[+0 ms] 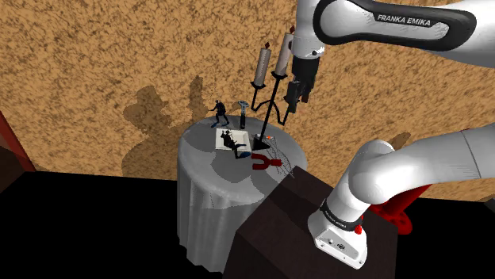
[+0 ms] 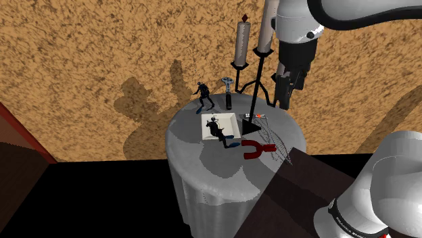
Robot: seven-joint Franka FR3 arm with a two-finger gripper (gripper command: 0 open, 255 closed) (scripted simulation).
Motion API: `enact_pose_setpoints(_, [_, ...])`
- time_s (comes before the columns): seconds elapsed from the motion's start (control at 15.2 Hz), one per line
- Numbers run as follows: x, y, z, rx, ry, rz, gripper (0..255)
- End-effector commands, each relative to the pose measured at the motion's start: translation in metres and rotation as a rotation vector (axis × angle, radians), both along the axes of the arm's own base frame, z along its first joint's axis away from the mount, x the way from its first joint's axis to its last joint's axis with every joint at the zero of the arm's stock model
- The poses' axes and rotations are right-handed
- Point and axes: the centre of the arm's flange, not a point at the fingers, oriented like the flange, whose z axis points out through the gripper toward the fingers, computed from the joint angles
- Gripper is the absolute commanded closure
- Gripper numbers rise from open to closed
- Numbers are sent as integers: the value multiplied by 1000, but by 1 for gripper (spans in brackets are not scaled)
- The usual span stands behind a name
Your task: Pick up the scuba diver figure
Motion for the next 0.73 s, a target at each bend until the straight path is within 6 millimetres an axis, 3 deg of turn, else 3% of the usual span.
enact_pose_setpoints(0.0, [0, 0, 0, 0, 0, 0, 0])
enact_pose_setpoints(0.66, [66, -25, -99, 72, -108, -6, 0])
